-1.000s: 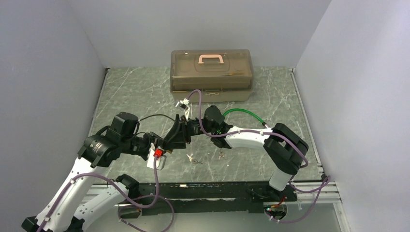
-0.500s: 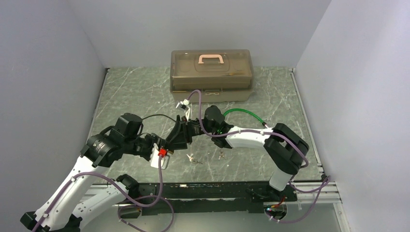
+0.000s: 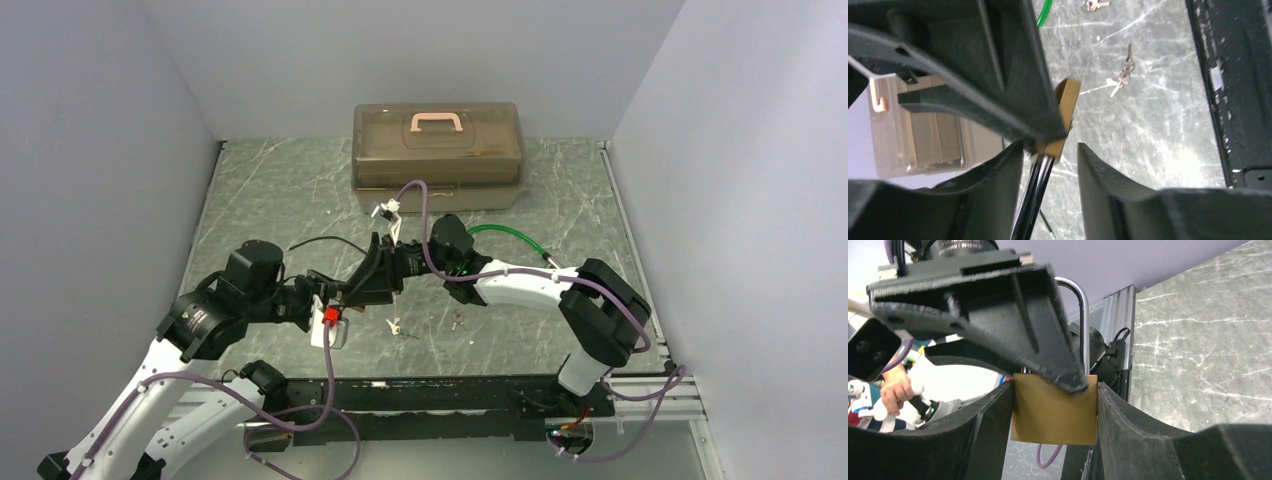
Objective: Unlock with the key
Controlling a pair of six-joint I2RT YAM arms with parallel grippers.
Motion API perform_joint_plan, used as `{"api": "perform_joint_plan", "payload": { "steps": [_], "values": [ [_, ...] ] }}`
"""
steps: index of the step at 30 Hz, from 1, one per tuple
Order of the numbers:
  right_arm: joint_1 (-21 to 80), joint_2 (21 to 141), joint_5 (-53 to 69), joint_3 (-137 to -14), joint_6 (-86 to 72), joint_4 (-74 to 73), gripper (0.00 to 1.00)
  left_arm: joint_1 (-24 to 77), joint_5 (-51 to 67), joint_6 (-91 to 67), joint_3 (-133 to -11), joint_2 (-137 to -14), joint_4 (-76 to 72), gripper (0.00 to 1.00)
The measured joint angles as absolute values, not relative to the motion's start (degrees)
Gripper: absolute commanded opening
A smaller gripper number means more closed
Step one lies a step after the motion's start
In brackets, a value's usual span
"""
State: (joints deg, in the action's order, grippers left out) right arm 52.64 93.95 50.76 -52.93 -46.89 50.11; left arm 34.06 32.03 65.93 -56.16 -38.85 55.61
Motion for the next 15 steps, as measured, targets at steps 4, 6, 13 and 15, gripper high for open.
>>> {"api": "perform_joint_plan", "payload": {
  "steps": [4,6,13,15],
  "values": [
    [52.6,94.0,52.6,-53.0,-45.8,48.2,0.47,33.7,30.3,68.6,-56.2,-37.5,56.8,0.74],
    [52.5,94.0,53.2,-53.1,-45.1,46.4,0.47,33.7,29.0,70.1,-56.2,-35.9,57.4,0.76],
    [52.5,94.0,54.1,-55.1,-43.0,41.5,0.46,33.7,27.2,74.4,-58.7,-33.8,58.8,0.73],
    [52.5,94.0,54.1,-56.3,-42.2,40.2,0.47,33.7,27.6,74.8,-59.6,-34.5,60.1,0.71]
  ]
}}
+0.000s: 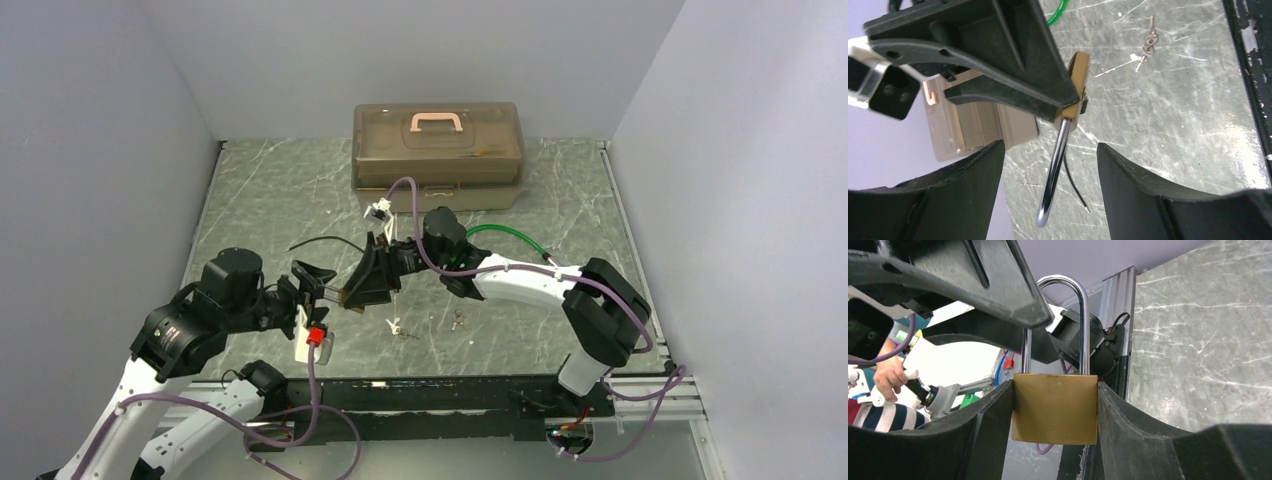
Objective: Unlock with the key
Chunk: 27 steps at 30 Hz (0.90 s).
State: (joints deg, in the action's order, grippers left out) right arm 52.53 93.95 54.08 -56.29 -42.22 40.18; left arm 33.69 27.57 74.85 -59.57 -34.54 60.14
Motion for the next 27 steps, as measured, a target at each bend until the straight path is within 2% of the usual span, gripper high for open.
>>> {"api": "perform_joint_plan", "payload": {
  "steps": [10,12,14,15,20,27],
  "values": [
    [53.8,94.0,52.4,-59.5,-37.5,32.4,0.48,37.8,26.0,77.1,-62.0,-41.1,63.7,0.54],
    [54.0,94.0,51.9,-59.6,-37.0,30.9,0.47,39.4,25.2,77.1,-62.0,-41.1,63.7,0.47],
    [54.0,94.0,51.4,-59.9,-36.9,29.5,0.47,40.5,24.7,77.1,-62.0,-41.0,63.8,0.33],
    [54.0,94.0,51.3,-60.1,-37.0,29.2,0.47,40.8,24.4,76.8,-62.0,-41.0,64.0,0.30],
    [54.0,94.0,51.0,-60.7,-36.9,28.9,0.48,41.3,24.3,75.9,-62.4,-41.9,65.1,0.30],
    [54.0,94.0,51.1,-60.8,-37.3,28.3,0.47,42.1,23.6,75.4,-62.5,-42.3,65.4,0.37]
  ]
}}
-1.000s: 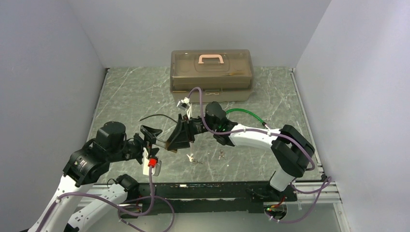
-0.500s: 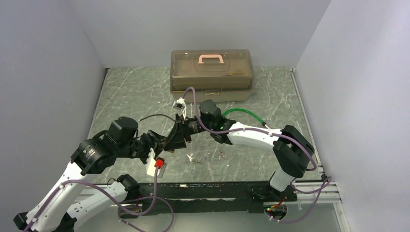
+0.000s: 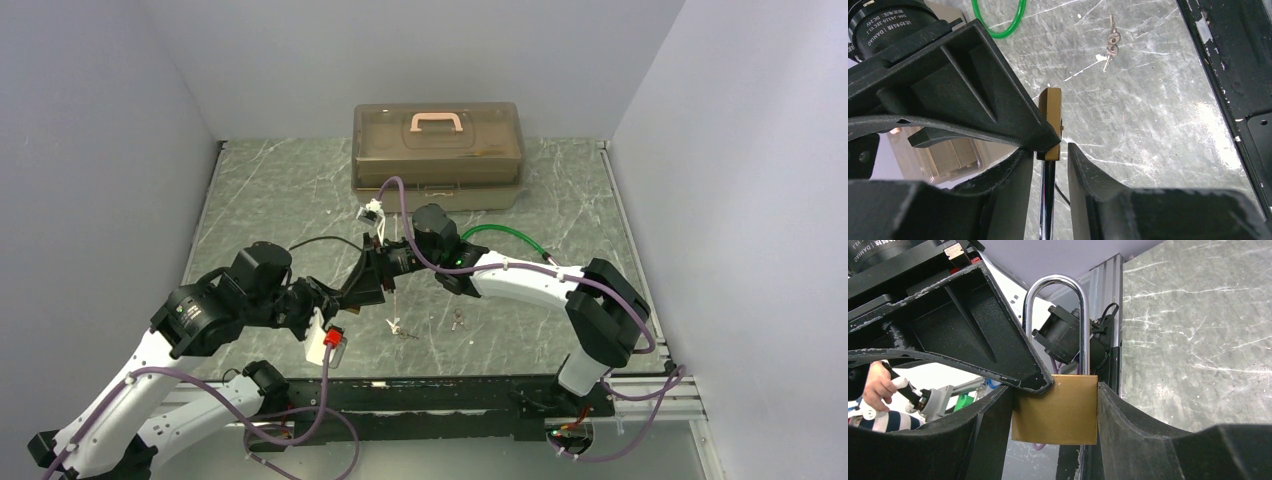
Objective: Unlock with the key
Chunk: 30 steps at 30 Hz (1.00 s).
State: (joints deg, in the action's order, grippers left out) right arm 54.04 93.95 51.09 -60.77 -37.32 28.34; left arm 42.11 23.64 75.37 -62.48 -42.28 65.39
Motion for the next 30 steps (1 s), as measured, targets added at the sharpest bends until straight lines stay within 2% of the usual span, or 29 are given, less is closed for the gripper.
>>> {"api": "perform_joint_plan", "payload": {
  "steps": [4,9,13,16,19,24,30],
  "values": [
    [54.0,94.0,51.1,-60.8,-37.9,28.5,0.47,42.3,23.4,75.2,-62.5,-42.3,65.4,0.41],
    [54.1,94.0,51.1,-60.8,-38.3,28.8,0.47,42.5,23.0,74.2,-62.1,-42.2,64.6,0.37],
    [54.2,94.0,51.1,-60.8,-38.6,28.8,0.47,42.5,22.3,73.4,-60.5,-41.8,62.5,0.13],
    [54.0,94.0,51.2,-60.8,-38.8,28.9,0.48,42.5,22.0,72.8,-59.6,-40.8,61.8,0.00],
    [54.0,94.0,51.3,-60.7,-39.0,29.1,0.49,42.5,21.9,72.6,-59.2,-40.1,61.5,0.00],
    [53.9,94.0,51.3,-60.7,-39.4,29.6,0.61,42.6,21.6,72.0,-58.9,-39.7,60.9,0.00],
    [53.6,92.0,50.2,-59.8,-36.9,26.8,0.69,42.7,21.0,68.1,-56.8,-38.2,58.0,0.00]
  ]
}}
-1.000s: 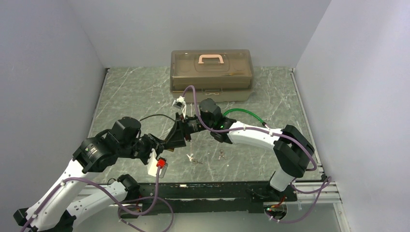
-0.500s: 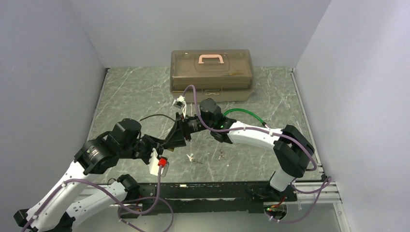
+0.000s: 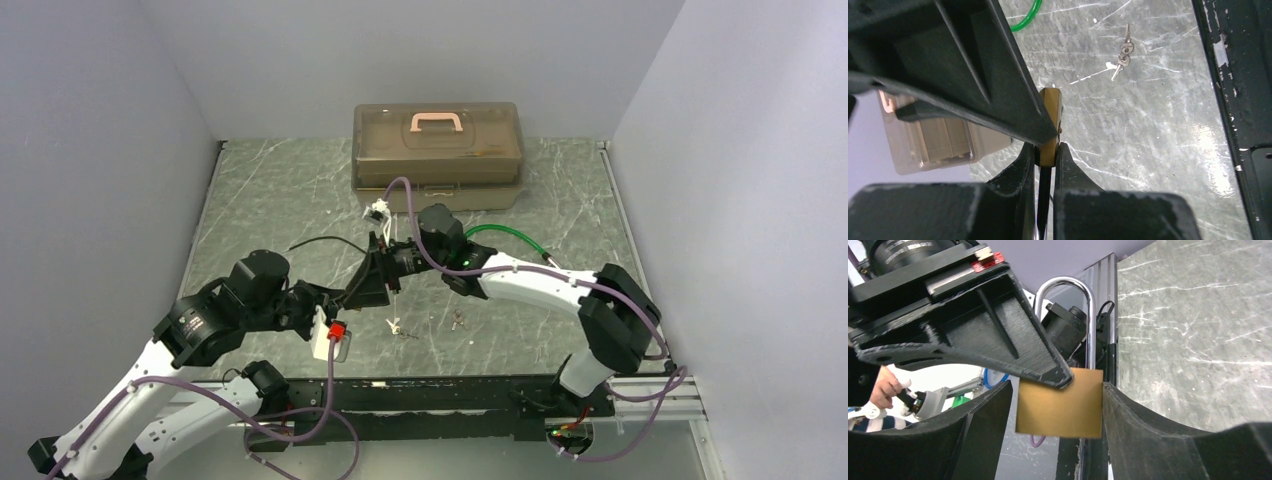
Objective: Unlock with the key
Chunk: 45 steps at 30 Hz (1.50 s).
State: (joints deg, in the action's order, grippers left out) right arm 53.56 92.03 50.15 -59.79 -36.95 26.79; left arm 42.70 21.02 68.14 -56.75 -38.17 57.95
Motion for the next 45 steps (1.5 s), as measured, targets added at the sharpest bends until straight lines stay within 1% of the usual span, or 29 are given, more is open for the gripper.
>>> {"api": "perform_joint_plan", "payload": {
  "steps": [4,7,9,11,12,13,14,16,17,18,19,22,24,25,27,31,35,39,45],
  "values": [
    [52.0,86.5,48.1,-58.1,-32.7,21.6,0.79,42.5,20.5,64.8,-56.5,-37.8,59.5,0.00],
    [49.9,79.8,44.1,-56.0,-27.6,16.8,0.85,42.4,19.7,63.5,-56.4,-37.4,62.1,0.00],
    [48.9,75.0,39.3,-54.4,-23.6,13.3,0.99,42.4,19.5,63.0,-56.4,-36.8,63.4,0.00],
    [48.8,71.2,33.8,-53.0,-20.6,10.2,1.00,42.4,19.4,62.5,-55.9,-35.6,63.9,0.00],
    [48.8,70.0,30.9,-52.4,-20.2,9.5,0.99,42.4,19.3,62.2,-55.5,-34.9,63.9,0.00],
    [48.7,69.0,28.3,-51.4,-20.1,9.4,0.96,42.4,19.3,61.8,-55.0,-34.1,64.2,0.00],
    [48.7,68.5,26.7,-50.2,-20.1,9.6,0.91,42.4,19.2,61.7,-54.7,-33.3,64.5,0.00],
    [48.5,69.1,25.5,-47.3,-20.1,10.1,0.66,42.4,19.3,61.5,-54.2,-32.4,65.2,0.00],
    [48.5,70.1,25.2,-46.0,-19.8,10.0,0.59,42.4,19.3,61.2,-53.9,-32.4,65.3,0.00],
    [48.6,71.2,24.3,-45.3,-19.3,9.3,0.58,42.4,19.3,60.8,-53.5,-32.4,65.3,0.00],
    [49.2,72.9,22.0,-45.2,-18.9,7.3,0.58,42.4,19.3,60.4,-52.9,-32.4,65.2,0.00],
    [53.7,77.5,12.1,-45.2,-17.4,3.0,0.54,42.4,19.3,60.0,-51.7,-32.4,65.2,0.00],
    [56.6,78.8,8.4,-44.5,-17.1,2.3,0.53,42.3,19.3,59.7,-51.0,-32.3,65.1,0.00],
    [57.5,79.1,7.3,-44.1,-17.1,2.2,0.54,42.3,19.2,59.5,-50.5,-32.0,64.9,0.00],
    [58.9,79.4,4.5,-43.2,-17.1,2.6,0.60,42.3,19.0,59.2,-49.1,-31.1,64.5,0.00],
    [62.1,82.8,-1.0,-43.3,-16.8,3.8,0.60,42.3,18.9,59.2,-46.6,-28.3,64.8,0.00],
    [65.8,89.2,-3.4,-44.2,-16.4,4.5,0.59,42.3,18.9,59.2,-46.3,-27.9,65.1,0.00],
    [66.3,94.0,-4.5,-45.7,-15.8,4.3,0.56,42.3,18.7,59.2,-46.3,-27.9,65.0,0.00],
    [66.8,94.9,-6.1,-46.2,-14.7,4.4,0.53,42.3,18.7,59.2,-46.3,-27.9,64.8,0.00]
  ]
}}
